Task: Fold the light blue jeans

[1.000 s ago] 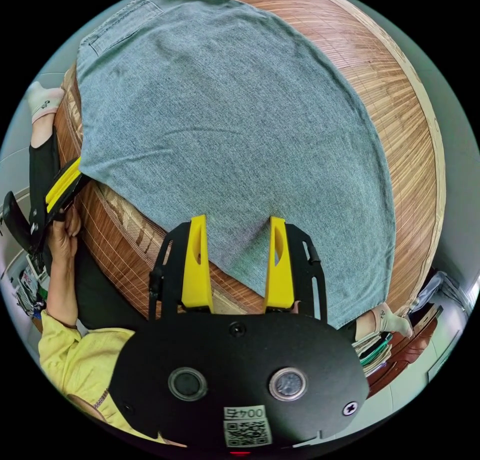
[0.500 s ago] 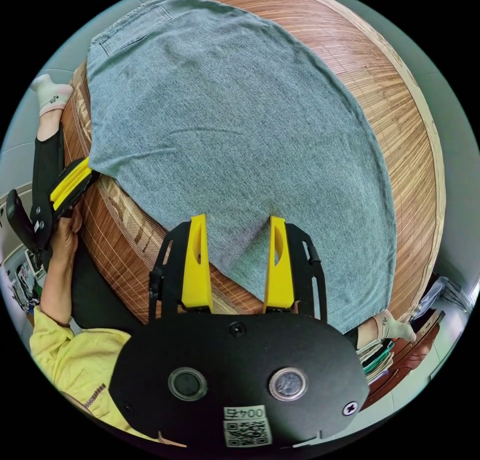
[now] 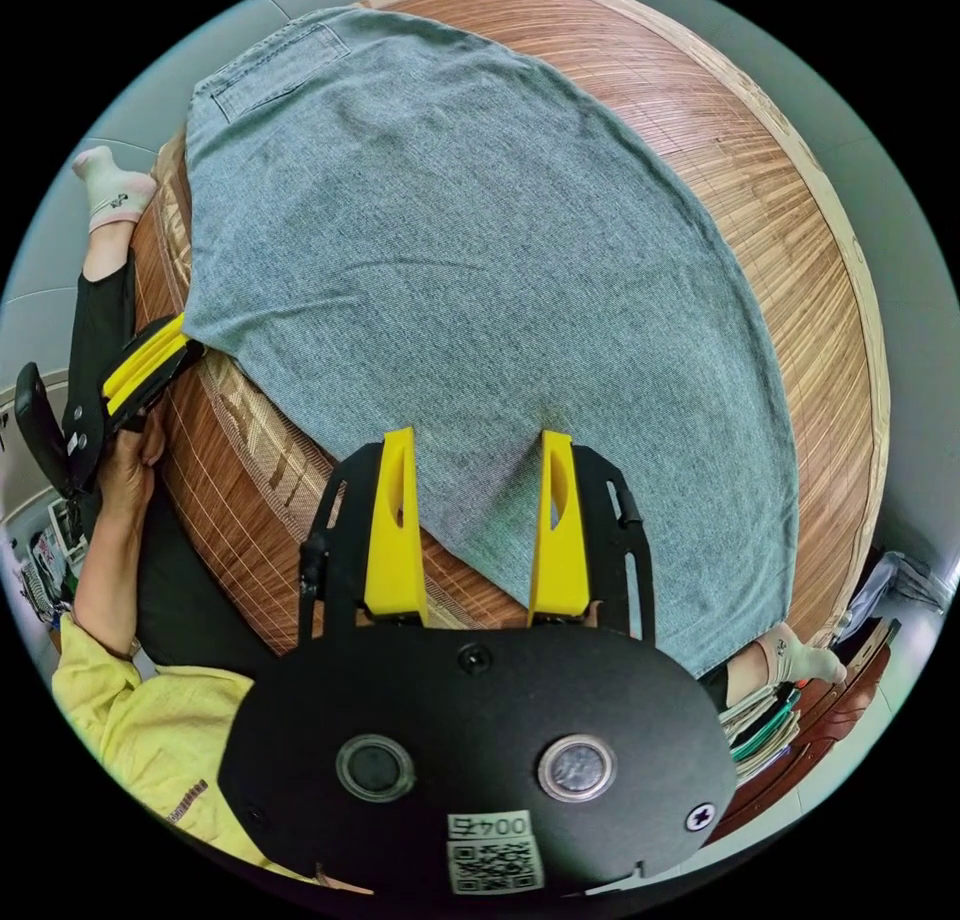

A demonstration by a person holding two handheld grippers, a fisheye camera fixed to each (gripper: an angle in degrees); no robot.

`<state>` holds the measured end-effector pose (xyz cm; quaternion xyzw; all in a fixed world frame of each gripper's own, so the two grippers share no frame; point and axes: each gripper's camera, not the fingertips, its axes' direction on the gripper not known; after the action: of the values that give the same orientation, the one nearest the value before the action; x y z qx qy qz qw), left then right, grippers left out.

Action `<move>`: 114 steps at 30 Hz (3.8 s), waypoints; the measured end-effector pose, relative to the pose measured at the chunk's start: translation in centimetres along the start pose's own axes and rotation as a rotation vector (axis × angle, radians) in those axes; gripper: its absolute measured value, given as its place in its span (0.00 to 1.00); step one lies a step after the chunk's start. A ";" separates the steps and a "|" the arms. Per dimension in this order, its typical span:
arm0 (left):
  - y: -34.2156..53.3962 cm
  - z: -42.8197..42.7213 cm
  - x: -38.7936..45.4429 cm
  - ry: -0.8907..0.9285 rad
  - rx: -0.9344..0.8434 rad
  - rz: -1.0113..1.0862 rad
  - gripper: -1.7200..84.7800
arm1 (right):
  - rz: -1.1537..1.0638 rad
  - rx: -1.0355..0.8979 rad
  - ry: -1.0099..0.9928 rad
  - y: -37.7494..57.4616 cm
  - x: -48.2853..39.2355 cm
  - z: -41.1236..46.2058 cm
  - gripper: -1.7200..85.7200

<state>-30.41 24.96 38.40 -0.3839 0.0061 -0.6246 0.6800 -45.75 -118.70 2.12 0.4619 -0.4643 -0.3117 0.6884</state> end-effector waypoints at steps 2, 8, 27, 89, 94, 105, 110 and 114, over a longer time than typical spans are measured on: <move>-0.1 -0.6 0.2 0.011 -0.012 0.008 0.04 | -0.004 0.006 0.002 0.4 -0.2 -0.1 0.22; 1.0 -4.6 -0.7 0.026 -0.081 -0.007 0.03 | 0.000 0.049 0.004 1.9 -0.3 -0.5 0.21; -10.7 0.7 -7.8 -0.234 -0.047 -0.094 0.02 | 0.000 0.102 0.014 6.2 -0.7 -1.8 0.21; 1.5 -6.7 11.0 -0.078 -0.006 0.106 0.04 | 0.255 0.507 0.117 45.3 9.2 0.4 0.02; -0.9 -4.4 14.3 -0.097 -0.015 0.188 0.04 | 0.232 0.515 0.119 46.8 9.1 0.2 0.07; -4.7 1.0 19.2 -0.087 -0.030 0.206 0.05 | 0.131 0.436 0.015 50.7 16.5 0.8 0.16; -5.7 1.9 19.9 -0.089 -0.036 0.232 0.06 | 0.126 0.443 -0.032 51.8 18.5 1.1 0.16; -6.8 1.8 19.5 -0.049 -0.047 0.230 0.08 | 0.183 0.429 -0.005 53.0 19.2 1.0 0.17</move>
<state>-30.96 9.75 52.42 -0.4117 0.0483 -0.5326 0.7379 -39.47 -115.44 58.08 0.5527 -0.5617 -0.1434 0.5987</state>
